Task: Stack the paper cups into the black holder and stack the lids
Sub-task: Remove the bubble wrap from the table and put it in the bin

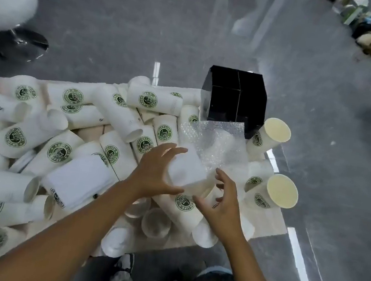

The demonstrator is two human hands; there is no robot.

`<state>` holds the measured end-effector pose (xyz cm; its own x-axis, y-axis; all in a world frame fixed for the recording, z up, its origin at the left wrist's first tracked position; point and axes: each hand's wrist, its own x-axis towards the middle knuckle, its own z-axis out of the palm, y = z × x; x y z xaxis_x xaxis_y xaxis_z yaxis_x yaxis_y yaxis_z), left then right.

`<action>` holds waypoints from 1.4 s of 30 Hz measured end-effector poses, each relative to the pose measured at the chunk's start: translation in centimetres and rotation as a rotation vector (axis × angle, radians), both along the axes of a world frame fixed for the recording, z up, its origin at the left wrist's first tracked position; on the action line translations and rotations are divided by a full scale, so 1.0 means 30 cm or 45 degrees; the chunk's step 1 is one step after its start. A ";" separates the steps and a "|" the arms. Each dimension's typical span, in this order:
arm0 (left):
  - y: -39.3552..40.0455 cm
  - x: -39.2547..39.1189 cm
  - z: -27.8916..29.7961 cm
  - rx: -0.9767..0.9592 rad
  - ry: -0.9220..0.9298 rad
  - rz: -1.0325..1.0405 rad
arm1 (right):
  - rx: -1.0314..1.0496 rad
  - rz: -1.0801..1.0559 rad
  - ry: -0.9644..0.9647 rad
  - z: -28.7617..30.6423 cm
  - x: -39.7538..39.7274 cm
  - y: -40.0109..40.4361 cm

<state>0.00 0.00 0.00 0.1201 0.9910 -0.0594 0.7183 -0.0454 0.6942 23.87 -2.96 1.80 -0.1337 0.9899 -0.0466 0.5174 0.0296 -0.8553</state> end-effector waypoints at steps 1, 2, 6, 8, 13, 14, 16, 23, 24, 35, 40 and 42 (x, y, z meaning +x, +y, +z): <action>0.011 0.009 -0.004 0.024 0.047 -0.060 | 0.001 -0.020 0.009 0.002 -0.009 0.000; 0.021 0.015 -0.010 0.030 0.098 -0.090 | -0.002 -0.045 0.005 -0.002 -0.018 -0.002; 0.043 0.050 -0.046 -0.056 0.239 -0.166 | 0.001 -0.100 -0.013 -0.028 -0.019 -0.031; 0.054 0.052 -0.037 -0.093 0.287 -0.143 | -0.012 -0.118 -0.024 -0.026 -0.004 -0.048; 0.073 0.058 -0.013 -0.166 0.324 -0.125 | -0.045 -0.171 0.023 -0.014 0.049 -0.092; 0.070 0.061 -0.010 -0.176 0.320 -0.114 | -0.053 -0.168 0.044 -0.016 0.064 -0.102; 0.066 0.065 0.001 -0.206 0.310 -0.067 | -0.035 -0.158 0.030 -0.025 0.093 -0.117; 0.032 0.078 0.012 -0.165 0.428 -0.017 | -0.022 -0.174 0.037 -0.037 0.179 -0.199; 0.030 0.081 0.005 -0.149 0.476 -0.019 | -0.013 -0.168 0.047 -0.040 0.186 -0.208; 0.021 0.077 -0.022 0.030 0.288 0.172 | 0.021 -0.154 0.072 -0.077 0.154 -0.152; 0.016 0.025 0.001 0.109 0.172 0.324 | 0.091 -0.172 0.035 -0.059 0.092 -0.018; 0.024 0.003 0.017 0.139 0.122 0.352 | 0.110 -0.197 0.016 -0.060 0.074 0.047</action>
